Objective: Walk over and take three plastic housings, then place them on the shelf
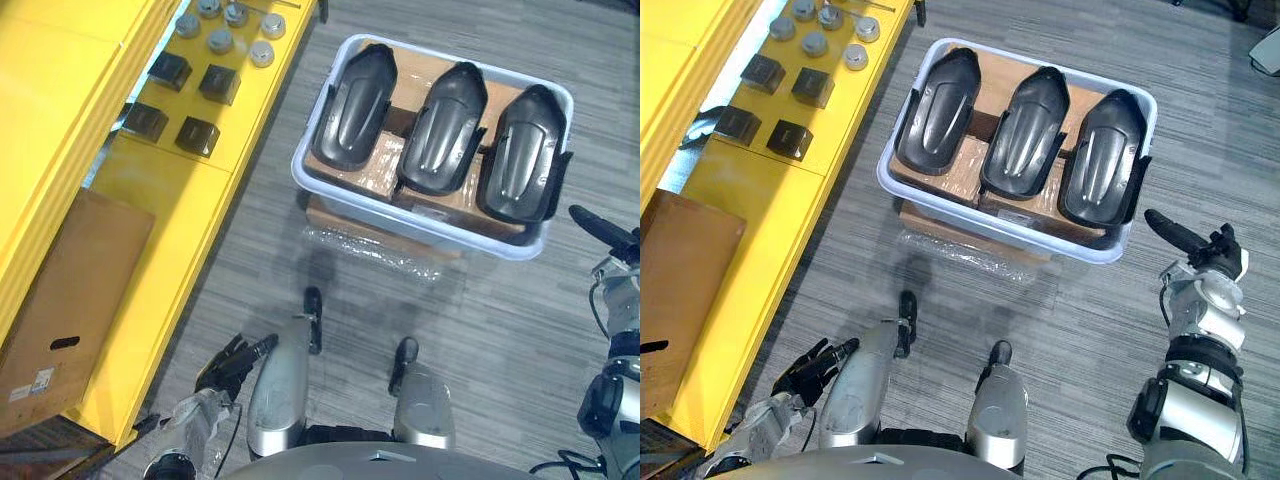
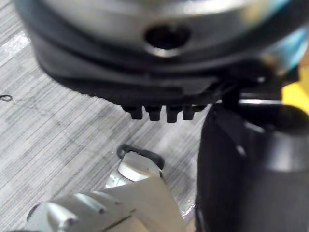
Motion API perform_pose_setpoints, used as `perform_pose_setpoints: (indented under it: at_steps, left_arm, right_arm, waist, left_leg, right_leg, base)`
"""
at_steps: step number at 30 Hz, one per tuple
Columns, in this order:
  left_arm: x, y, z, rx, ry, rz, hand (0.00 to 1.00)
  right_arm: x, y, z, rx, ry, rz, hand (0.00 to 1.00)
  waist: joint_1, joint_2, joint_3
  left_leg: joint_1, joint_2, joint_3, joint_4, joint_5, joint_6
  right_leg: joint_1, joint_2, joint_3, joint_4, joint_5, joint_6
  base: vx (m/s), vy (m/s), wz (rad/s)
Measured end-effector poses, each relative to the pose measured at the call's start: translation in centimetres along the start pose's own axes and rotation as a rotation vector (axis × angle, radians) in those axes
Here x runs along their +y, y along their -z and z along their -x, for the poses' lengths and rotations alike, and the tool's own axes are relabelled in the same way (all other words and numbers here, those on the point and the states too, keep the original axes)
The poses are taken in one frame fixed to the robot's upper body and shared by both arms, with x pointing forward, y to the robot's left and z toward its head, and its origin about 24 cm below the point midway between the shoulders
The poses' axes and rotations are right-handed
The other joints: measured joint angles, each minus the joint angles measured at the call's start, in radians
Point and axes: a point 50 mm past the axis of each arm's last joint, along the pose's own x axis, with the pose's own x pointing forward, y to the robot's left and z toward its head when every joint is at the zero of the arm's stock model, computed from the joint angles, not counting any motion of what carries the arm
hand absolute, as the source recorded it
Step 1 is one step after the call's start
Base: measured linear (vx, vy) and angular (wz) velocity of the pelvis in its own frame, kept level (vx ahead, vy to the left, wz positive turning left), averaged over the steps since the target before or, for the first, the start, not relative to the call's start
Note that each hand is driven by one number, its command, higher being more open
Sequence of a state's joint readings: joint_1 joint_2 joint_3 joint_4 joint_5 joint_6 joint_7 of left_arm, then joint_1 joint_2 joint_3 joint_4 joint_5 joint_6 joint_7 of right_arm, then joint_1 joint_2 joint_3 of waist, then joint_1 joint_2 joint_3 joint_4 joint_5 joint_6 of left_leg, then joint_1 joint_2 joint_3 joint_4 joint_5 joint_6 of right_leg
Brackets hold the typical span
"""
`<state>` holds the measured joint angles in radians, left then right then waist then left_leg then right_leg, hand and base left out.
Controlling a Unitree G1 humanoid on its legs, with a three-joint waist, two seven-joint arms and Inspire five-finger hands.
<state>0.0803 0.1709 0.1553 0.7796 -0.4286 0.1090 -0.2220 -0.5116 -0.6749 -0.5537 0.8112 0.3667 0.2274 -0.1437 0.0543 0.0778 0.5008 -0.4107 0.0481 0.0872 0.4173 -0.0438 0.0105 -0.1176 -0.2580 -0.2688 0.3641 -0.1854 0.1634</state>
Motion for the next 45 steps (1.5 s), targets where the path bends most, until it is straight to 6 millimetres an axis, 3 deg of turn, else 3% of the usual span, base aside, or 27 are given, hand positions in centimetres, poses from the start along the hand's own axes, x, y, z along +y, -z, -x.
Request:
perform_pose_setpoints:
  at_steps: [3, 9, 12, 17, 20, 21, 25, 28, 33, 40, 45]
  left_arm:
    - [-0.4, 0.0, -0.1, -0.005, 0.012, 0.022, 1.0]
    - [-2.0, -0.1, -0.7, -0.019, 0.061, 0.09, 1.0]
    - [-2.8, -0.2, -0.9, -0.027, 0.083, 0.116, 1.0]
    - [-3.5, -0.6, -1.2, -0.042, 0.119, 0.132, 1.0]
    - [-3.6, -0.6, -1.2, -0.047, 0.136, 0.153, 1.0]
    - [-3.7, -0.7, -1.1, -0.051, 0.142, 0.153, 1.0]
    - [-3.8, -0.8, -1.2, -0.06, 0.155, 0.157, 1.0]
    - [-3.9, -1.0, -1.2, -0.068, 0.168, 0.178, 1.0]
    - [-4.0, -1.0, -1.2, -0.067, 0.162, 0.189, 1.0]
    - [-4.0, -1.0, -1.4, -0.067, 0.15, 0.189, 1.0]
    - [-3.9, -0.9, -1.4, -0.079, 0.126, 0.183, 1.0]
  right_arm:
    - [1.0, -2.1, -0.2, -0.028, -0.019, 0.018, 1.0]
    - [2.6, -9.9, 0.4, -0.24, -0.034, 0.103, 1.0]
    - [4.2, -12.3, 0.9, -0.292, -0.067, 0.113, 1.0]
    - [6.1, -13.6, 1.4, -0.285, -0.098, 0.176, 1.0]
    - [6.6, -13.1, 1.2, -0.219, -0.103, 0.255, 1.0]
    - [6.8, -12.6, 1.1, -0.177, -0.112, 0.281, 0.0]
    - [7.0, -11.6, 0.8, -0.082, -0.128, 0.345, 0.0]
    - [5.1, -13.0, 0.7, -0.081, -0.066, 0.38, 0.0]
    - [4.2, -13.7, 0.7, -0.063, -0.017, 0.415, 0.0]
    - [5.1, -13.0, 0.6, -0.067, -0.011, 0.424, 0.0]
    - [6.3, -10.3, 0.2, -0.035, 0.027, 0.403, 0.0]
  waist:
    - [0.001, 0.005, 0.002]
    - [0.017, 0.029, 0.012]
    - [0.011, 0.03, 0.015]
    - [0.013, 0.029, 0.015]
    - [0.018, 0.03, 0.015]
    - [0.021, 0.03, 0.015]
    - [0.024, 0.03, 0.015]
    - [0.024, 0.03, 0.015]
    - [0.02, 0.029, 0.016]
    - [0.023, 0.024, 0.017]
    - [0.024, 0.016, 0.017]
  left_leg:
    - [-0.027, 0.0, 0.006, -0.002, 0.011, -0.003]
    - [-0.087, -0.017, 0.027, 0.001, 0.036, 0.006]
    - [-0.126, -0.019, 0.023, 0.039, 0.038, 0.006]
    - [-0.169, -0.02, 0.021, 0.072, 0.034, 0.0]
    - [-0.196, -0.02, 0.02, 0.091, 0.033, -0.001]
    - [-0.205, -0.02, 0.018, 0.098, 0.033, -0.001]
    - [-0.228, -0.021, 0.017, 0.109, 0.033, -0.002]
    - [-0.252, -0.023, 0.016, 0.111, 0.035, 0.001]
    - [-0.252, -0.024, 0.017, 0.091, 0.048, -0.007]
    - [-0.236, -0.022, 0.012, 0.067, 0.069, -0.007]
    - [-0.17, -0.02, 0.003, 0.052, 0.066, -0.008]
  right_leg:
    - [-0.056, -0.01, 0.009, 0.052, -0.016, -0.003]
    - [-0.186, -0.056, 0.034, 0.199, -0.076, -0.009]
    - [-0.238, -0.074, 0.033, 0.277, -0.108, -0.016]
    - [-0.298, -0.092, 0.042, 0.351, -0.145, -0.027]
    - [-0.331, -0.097, 0.047, 0.387, -0.16, -0.031]
    - [-0.34, -0.099, 0.047, 0.396, -0.163, -0.034]
    - [-0.366, -0.104, 0.051, 0.42, -0.169, -0.035]
    - [-0.393, -0.107, 0.054, 0.43, -0.169, -0.035]
    - [-0.406, -0.108, 0.055, 0.436, -0.168, -0.035]
    - [-0.395, -0.105, 0.048, 0.432, -0.168, -0.037]
    - [-0.305, -0.096, 0.023, 0.391, -0.165, -0.036]
  base:
    - [-0.07, -0.026, -0.02]
    - [-0.04, -0.036, 0.0]
    - [-0.02, -0.055, 0.12]
    - [-0.03, -0.045, 0.04]
    - [-0.04, -0.032, 0.03]
    - [-0.04, -0.025, 0.06]
    - [-0.04, -0.005, 0.02]
    - [-0.03, 0.011, 0.03]
    - [0.0, 0.0, 0.0]
    - [0.0, -0.029, 0.02]
    - [0.02, -0.012, 0.03]
